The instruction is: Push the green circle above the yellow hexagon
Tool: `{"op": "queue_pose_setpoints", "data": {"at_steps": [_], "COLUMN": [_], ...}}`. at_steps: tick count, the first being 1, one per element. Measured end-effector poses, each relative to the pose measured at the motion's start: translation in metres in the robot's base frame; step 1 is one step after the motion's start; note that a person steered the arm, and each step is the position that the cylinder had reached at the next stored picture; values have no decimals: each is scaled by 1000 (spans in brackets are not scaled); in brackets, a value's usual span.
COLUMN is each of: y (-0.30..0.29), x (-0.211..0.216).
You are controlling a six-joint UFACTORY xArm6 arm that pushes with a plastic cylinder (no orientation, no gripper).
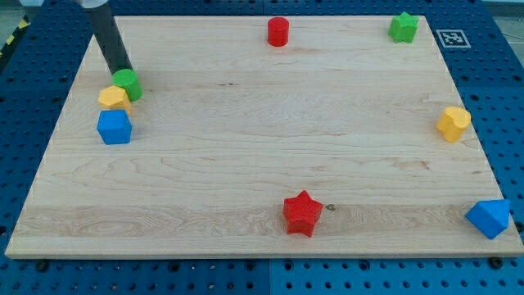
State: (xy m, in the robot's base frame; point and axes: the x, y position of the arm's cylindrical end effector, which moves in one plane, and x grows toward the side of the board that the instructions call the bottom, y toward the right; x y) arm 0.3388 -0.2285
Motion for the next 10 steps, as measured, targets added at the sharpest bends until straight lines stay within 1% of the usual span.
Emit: {"op": "queue_pose_setpoints", "data": {"at_steps": [1, 2, 3, 4, 7, 8, 9, 10], "y": [-2, 1, 1, -12, 9, 10, 9, 12], "x": [2, 16, 22, 22, 46, 48, 38, 9]}}
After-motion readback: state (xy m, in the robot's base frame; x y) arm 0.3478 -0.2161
